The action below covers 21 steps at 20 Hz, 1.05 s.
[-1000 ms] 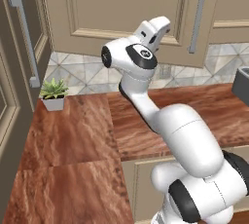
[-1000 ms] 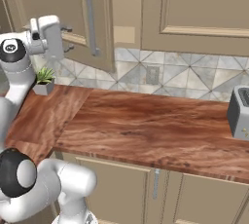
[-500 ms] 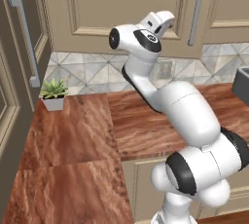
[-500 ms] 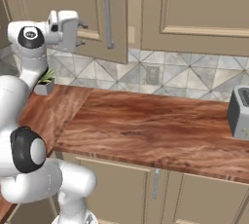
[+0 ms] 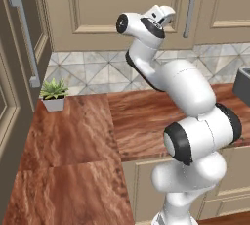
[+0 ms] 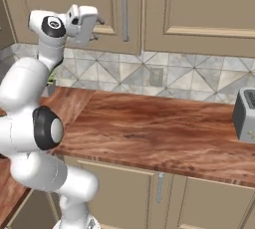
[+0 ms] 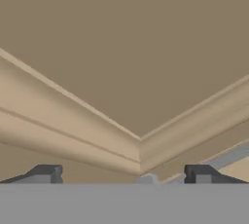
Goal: Pick the jar and candle from the dining table and place them in the open cabinet. Close the cabinet after placing the objects.
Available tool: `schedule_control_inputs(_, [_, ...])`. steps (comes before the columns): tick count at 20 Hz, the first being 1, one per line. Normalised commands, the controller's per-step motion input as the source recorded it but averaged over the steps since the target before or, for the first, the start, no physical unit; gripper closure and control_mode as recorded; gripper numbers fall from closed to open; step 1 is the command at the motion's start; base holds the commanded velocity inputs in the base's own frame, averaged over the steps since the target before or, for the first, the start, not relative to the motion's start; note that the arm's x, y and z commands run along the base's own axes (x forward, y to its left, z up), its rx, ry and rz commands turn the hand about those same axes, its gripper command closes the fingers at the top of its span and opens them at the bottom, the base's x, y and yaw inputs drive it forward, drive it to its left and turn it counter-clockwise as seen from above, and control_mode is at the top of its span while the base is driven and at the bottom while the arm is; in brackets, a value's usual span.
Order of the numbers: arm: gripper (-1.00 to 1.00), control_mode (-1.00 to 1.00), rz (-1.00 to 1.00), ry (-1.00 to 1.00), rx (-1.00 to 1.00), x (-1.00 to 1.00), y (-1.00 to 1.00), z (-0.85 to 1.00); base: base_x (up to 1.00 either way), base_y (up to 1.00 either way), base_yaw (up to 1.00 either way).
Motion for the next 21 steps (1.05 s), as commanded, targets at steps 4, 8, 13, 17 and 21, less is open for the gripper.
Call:
schedule_control_inputs(4, [-1.0,-1.0,0.08,0.0,0.14,0.73,-0.14,0.2,0.0,0.0,0.0])
schedule_control_inputs(8, [-1.0,-1.0,0.08,0.0,0.13,0.76,-0.14,0.18,0.0,0.0,0.0])
schedule_control_inputs(13, [-1.0,-1.0,0.09,0.0,0.14,0.61,-0.13,0.18,0.0,0.0,0.0])
schedule_control_inputs(17, [-1.0,-1.0,0.09,0.0,0.13,0.46,-0.14,0.13,0.0,0.0,0.0])
schedule_control_inputs(21, [-1.0,-1.0,0.1,0.0,0.12,0.37,-0.17,0.03,0.0,0.0,0.0])
